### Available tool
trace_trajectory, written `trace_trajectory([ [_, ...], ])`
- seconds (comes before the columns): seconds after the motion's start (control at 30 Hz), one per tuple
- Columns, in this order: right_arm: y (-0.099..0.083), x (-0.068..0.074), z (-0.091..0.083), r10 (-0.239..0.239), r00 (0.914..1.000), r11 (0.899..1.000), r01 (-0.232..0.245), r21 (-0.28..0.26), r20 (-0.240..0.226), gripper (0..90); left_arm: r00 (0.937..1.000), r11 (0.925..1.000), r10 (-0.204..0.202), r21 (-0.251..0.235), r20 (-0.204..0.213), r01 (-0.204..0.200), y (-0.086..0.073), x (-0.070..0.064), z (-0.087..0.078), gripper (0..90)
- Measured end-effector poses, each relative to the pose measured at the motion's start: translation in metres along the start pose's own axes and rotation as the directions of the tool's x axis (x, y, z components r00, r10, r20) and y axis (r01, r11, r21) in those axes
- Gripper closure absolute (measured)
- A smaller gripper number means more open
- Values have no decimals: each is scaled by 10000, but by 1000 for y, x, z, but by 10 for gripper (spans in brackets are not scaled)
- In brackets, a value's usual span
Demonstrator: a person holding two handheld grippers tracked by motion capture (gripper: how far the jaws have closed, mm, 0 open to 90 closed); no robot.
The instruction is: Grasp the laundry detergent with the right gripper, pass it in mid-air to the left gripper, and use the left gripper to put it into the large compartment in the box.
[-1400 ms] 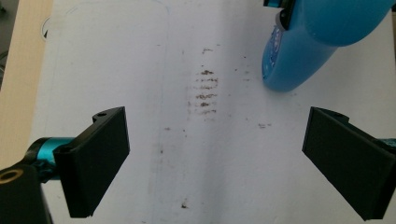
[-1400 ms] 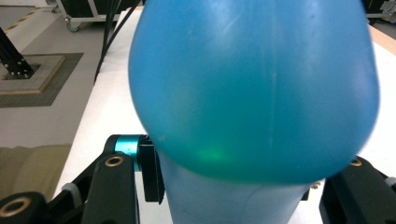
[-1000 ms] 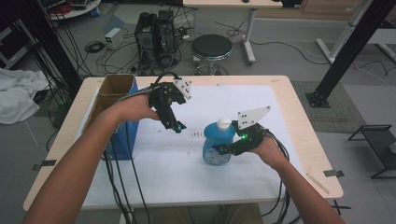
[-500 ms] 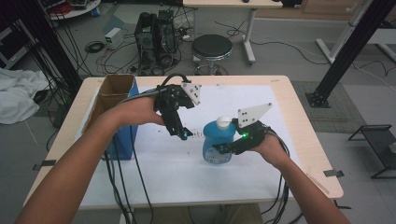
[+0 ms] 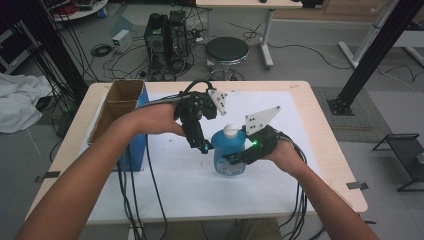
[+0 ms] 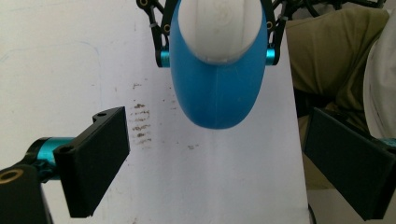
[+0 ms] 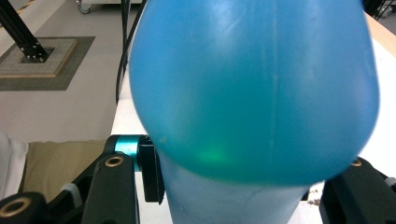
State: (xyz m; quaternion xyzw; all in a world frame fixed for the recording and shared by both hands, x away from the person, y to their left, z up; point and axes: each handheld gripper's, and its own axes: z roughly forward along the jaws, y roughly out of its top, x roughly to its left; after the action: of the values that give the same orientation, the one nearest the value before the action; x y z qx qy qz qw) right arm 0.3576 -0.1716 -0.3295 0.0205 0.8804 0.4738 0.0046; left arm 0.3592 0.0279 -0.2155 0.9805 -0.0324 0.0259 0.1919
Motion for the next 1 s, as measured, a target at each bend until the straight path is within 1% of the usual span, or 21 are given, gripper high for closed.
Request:
trace_trajectory([
  [0.03, 1, -2, 1, -169, 9999, 9998, 169, -110, 24, 439, 10000, 10000, 2, 2, -67, -2, 2, 0, 0, 73],
  [0.07, 2, -3, 1, -263, 9997, 9996, 263, -47, 22, 439, 9999, 10000, 24, -17, -134, -24, 3, 0, 0, 73],
  [0.1, 3, -2, 1, -110, 9999, 9999, 110, -8, 31, 439, 9999, 10000, 39, 14, -106, -39, 5, 0, 0, 73],
  [0.17, 6, -2, 1, -141, 9999, 9999, 141, -29, 8, 439, 9999, 9998, 109, 153, -93, -108, 9, 0, -1, 73],
  [0.23, 8, -4, 2, -342, 9994, 9994, 342, -67, 0, 439, 9998, 9996, 157, 233, -97, -154, 14, 0, -1, 73],
  [0.27, 9, -2, 1, -93, 10000, 9999, 93, 48, -23, 439, 9997, 9993, 235, 280, -60, -233, 16, 0, -1, 73],
  [0.3, 10, -2, 2, -179, 9998, 9998, 179, 48, -30, 439, 9998, 9994, 195, 271, -61, -193, 18, 0, 0, 74],
  [0.37, 12, -4, 3, -340, 9994, 9994, 340, 63, -15, 440, 9997, 9987, 255, 447, -13, -254, 22, -1, 0, 74],
  [0.4, 13, -4, 3, -325, 9995, 9994, 325, 66, -3, 439, 9997, 9986, 245, 476, 31, -247, 23, -1, 1, 74],
  [0.43, 14, -3, 3, -305, 9995, 9995, 305, 104, -28, 440, 9995, 9980, 328, 539, -39, -326, 25, -1, 2, 73],
  [0.47, 15, -3, 3, -203, 9998, 9998, 203, 72, -24, 440, 9995, 9980, 301, 563, -36, -299, 26, -1, 3, 74],
  [0.5, 16, -4, 3, -400, 9992, 9992, 400, 75, 22, 440, 9994, 9976, 342, 597, -34, -339, 27, -1, 3, 73],
  [0.6, 18, -3, 3, -281, 9996, 9996, 281, 83, -3, 440, 9997, 9975, 244, 667, 6, -244, 29, 0, 4, 73],
  [0.67, 19, -4, 5, -451, 9990, 9990, 451, 70, -6, 440, 9997, 9973, 263, 687, 16, -263, 29, 0, 5, 74],
  [0.77, 21, -2, 5, -295, 9995, 9993, 298, 226, -129, 440, 9997, 9970, 212, 746, 85, -218, 30, 1, 6, 74],
  [0.83, 22, -3, 6, -336, 9993, 9992, 339, 219, -142, 440, 9997, 9968, 197, 772, 121, -206, 30, 2, 9, 74],
  [0.87, 23, -3, 6, -396, 9991, 9990, 398, 218, -117, 439, 9996, 9957, 249, 885, 120, -259, 31, 2, 9, 74],
  [0.9, 24, -3, 5, -308, 9994, 9993, 311, 218, -151, 440, 9996, 9961, 236, 851, 124, -246, 31, 2, 10, 73],
  [0.93, 24, -3, 5, -381, 9992, 9990, 384, 234, -131, 440, 9996, 9963, 235, 820, 147, -246, 32, 2, 11, 73],
  [0.97, 25, -2, 5, -313, 9994, 9993, 316, 221, -131, 439, 9996, 9958, 268, 876, 124, -278, 33, 3, 11, 73],
  [1.0, 26, -3, 5, -490, 9988, 9986, 492, 200, -83, 439, 9996, 9960, 232, 858, 126, -243, 33, 3, 12, 74],
])
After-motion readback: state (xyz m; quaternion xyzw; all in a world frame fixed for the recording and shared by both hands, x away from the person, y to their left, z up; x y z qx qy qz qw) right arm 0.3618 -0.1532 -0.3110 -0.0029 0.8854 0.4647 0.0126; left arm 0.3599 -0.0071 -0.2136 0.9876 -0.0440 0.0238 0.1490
